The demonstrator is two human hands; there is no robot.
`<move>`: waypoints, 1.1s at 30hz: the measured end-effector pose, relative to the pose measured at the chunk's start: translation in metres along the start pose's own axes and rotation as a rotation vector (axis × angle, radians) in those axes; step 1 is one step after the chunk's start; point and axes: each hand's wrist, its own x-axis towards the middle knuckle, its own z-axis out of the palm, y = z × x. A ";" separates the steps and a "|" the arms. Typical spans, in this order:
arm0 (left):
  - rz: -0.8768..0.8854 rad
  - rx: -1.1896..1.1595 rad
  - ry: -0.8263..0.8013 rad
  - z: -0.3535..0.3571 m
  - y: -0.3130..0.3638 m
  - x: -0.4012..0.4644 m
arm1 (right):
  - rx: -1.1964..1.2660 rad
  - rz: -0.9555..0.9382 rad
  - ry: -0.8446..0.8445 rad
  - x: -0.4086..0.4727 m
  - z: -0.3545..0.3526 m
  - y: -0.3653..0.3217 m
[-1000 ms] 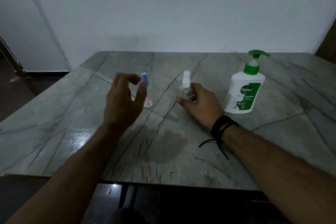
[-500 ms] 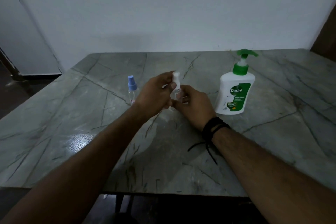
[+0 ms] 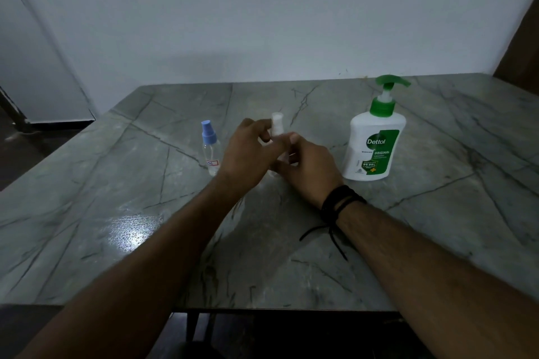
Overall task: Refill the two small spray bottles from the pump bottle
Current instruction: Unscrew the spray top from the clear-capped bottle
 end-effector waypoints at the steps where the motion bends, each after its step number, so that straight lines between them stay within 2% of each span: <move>1: 0.005 0.016 0.001 0.001 -0.001 -0.002 | 0.003 0.001 0.003 0.000 0.000 0.000; 4: -0.020 -0.108 0.141 -0.004 0.002 -0.009 | -0.002 0.009 0.008 0.001 0.001 0.000; 6: -0.020 -0.175 0.177 -0.007 0.003 -0.009 | -0.011 0.021 0.005 0.001 0.001 0.000; 10: -0.017 -0.250 0.002 -0.010 0.007 -0.011 | 0.028 0.019 -0.002 -0.001 -0.001 -0.002; 14: -0.018 -0.196 0.041 -0.010 0.007 -0.009 | 0.031 0.017 -0.004 -0.002 -0.002 -0.003; 19: 0.029 -0.131 -0.009 -0.008 0.013 -0.002 | 0.031 0.016 0.003 -0.001 -0.001 -0.001; 25: 0.150 -0.162 0.141 -0.021 0.030 0.008 | 0.026 0.015 -0.001 0.001 0.000 0.002; 29: 0.284 -0.222 0.344 -0.046 0.051 0.006 | 0.044 0.037 0.018 0.002 0.001 0.003; 31: 0.316 -0.172 0.411 -0.057 0.052 -0.001 | 0.051 0.040 0.026 0.001 0.002 0.002; 33: 0.334 -0.029 0.378 -0.061 0.046 -0.010 | 0.054 0.038 0.038 0.001 0.003 0.003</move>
